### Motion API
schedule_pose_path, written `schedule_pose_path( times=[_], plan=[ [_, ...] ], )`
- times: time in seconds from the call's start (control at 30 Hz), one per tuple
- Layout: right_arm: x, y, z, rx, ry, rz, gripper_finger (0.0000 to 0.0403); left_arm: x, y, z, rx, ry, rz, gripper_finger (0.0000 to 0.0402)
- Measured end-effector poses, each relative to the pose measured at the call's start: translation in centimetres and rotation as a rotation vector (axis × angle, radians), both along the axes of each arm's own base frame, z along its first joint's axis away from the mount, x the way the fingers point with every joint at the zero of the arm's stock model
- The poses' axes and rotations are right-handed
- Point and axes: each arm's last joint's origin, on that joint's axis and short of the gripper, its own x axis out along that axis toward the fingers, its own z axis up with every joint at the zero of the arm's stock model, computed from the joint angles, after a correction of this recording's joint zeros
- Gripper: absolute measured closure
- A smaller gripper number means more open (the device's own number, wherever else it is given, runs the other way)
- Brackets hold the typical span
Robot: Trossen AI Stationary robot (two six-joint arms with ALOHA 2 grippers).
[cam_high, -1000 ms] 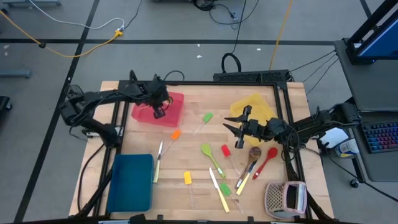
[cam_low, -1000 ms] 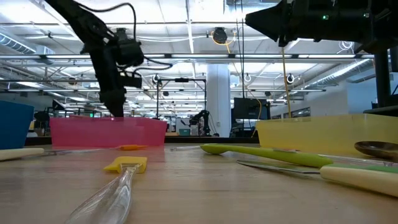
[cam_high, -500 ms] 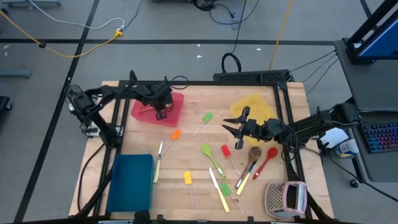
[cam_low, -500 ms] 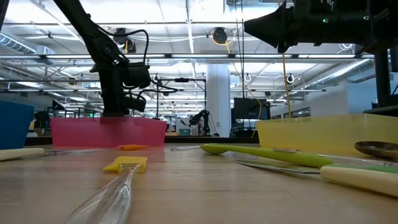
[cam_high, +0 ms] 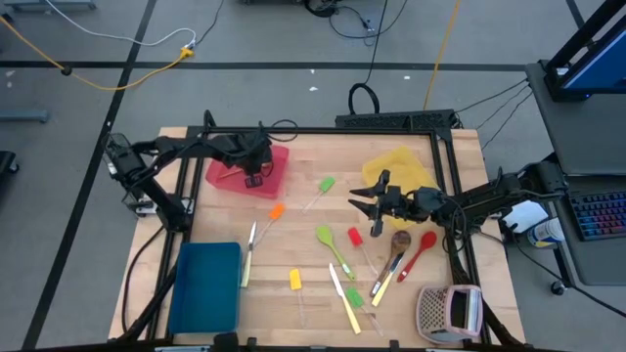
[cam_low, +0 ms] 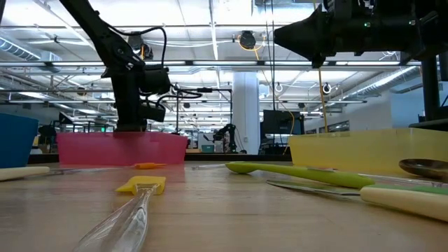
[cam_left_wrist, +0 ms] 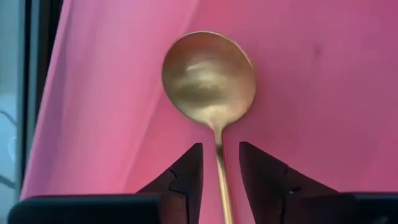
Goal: Pick & Place Kitchen Items
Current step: Put the green serving spoon into the red bin
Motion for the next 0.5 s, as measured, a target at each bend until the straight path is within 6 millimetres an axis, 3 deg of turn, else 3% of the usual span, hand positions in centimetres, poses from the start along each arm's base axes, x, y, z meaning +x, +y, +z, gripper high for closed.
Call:
schedule_pose_path(
  times=[0.2, 0.5],
  plan=[
    [0.0, 0.6, 0.2, 0.001, -0.018, 0.069, 0.0237, 0.5, -1.2, 1.8, 0.069, -0.032, -0.041, 0.0291],
    [-0.4, 3.0, 0.6, 0.056, -0.062, 0.186, 0.0213, -0.1, -3.9, 7.9, 0.206, -0.272, -0.083, 0.0291]
  ],
)
